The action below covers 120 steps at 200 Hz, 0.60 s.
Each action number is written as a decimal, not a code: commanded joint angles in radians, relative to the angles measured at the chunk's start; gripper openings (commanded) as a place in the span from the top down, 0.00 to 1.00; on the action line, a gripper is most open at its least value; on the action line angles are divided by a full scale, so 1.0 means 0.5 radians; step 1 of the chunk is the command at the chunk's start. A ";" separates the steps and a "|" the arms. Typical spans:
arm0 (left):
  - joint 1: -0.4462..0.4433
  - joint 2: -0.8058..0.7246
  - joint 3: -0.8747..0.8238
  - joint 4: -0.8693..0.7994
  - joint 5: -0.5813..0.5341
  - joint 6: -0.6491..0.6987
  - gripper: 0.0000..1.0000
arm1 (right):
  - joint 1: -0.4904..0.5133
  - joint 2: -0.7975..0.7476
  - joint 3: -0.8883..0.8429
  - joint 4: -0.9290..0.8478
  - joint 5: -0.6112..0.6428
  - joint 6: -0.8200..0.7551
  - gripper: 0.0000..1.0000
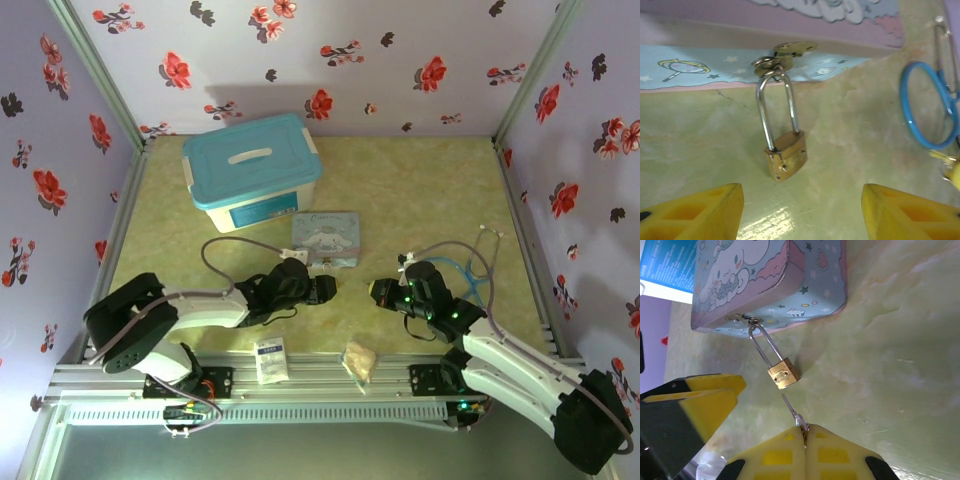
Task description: Unlock a padlock with a key
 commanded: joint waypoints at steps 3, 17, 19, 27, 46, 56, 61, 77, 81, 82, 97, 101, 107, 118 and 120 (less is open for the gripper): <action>-0.030 0.108 0.107 -0.007 -0.126 0.114 0.38 | -0.006 -0.034 0.058 -0.111 0.076 -0.074 1.00; -0.037 0.193 0.140 0.002 -0.141 0.131 0.38 | -0.006 -0.040 0.043 -0.112 0.077 -0.071 1.00; -0.037 0.206 0.141 0.006 -0.141 0.130 0.38 | -0.006 -0.038 0.043 -0.111 0.075 -0.070 1.00; -0.037 0.248 0.147 0.036 -0.144 0.129 0.38 | -0.006 -0.041 0.038 -0.114 0.073 -0.071 1.00; -0.037 0.336 0.185 0.076 -0.141 0.134 0.40 | -0.006 -0.053 0.027 -0.118 0.077 -0.067 1.00; -0.037 0.378 0.208 0.073 -0.143 0.132 0.41 | -0.006 -0.059 0.024 -0.125 0.075 -0.068 1.00; -0.037 0.398 0.217 0.080 -0.141 0.127 0.43 | -0.006 -0.062 0.026 -0.129 0.075 -0.070 1.00; -0.043 0.458 0.237 0.111 -0.141 0.094 0.49 | -0.006 -0.067 0.026 -0.142 0.070 -0.076 1.00; -0.048 0.475 0.245 0.117 -0.142 0.085 0.50 | -0.006 -0.067 0.023 -0.142 0.071 -0.075 1.00; -0.049 0.476 0.245 0.118 -0.141 0.084 0.51 | -0.006 -0.067 0.023 -0.143 0.070 -0.074 1.00; -0.058 0.532 0.248 0.178 -0.151 0.052 0.59 | -0.006 -0.076 0.009 -0.145 0.068 -0.069 1.00; -0.061 0.545 0.244 0.198 -0.154 0.042 0.61 | -0.007 -0.079 0.007 -0.142 0.066 -0.066 1.00; -0.063 0.564 0.238 0.227 -0.160 0.022 0.64 | -0.006 -0.082 -0.001 -0.134 0.063 -0.060 1.00; -0.069 0.582 0.232 0.258 -0.175 -0.001 0.67 | -0.006 -0.089 -0.013 -0.128 0.058 -0.050 1.00; -0.070 0.582 0.231 0.258 -0.178 -0.004 0.68 | -0.006 -0.090 -0.013 -0.127 0.055 -0.046 1.00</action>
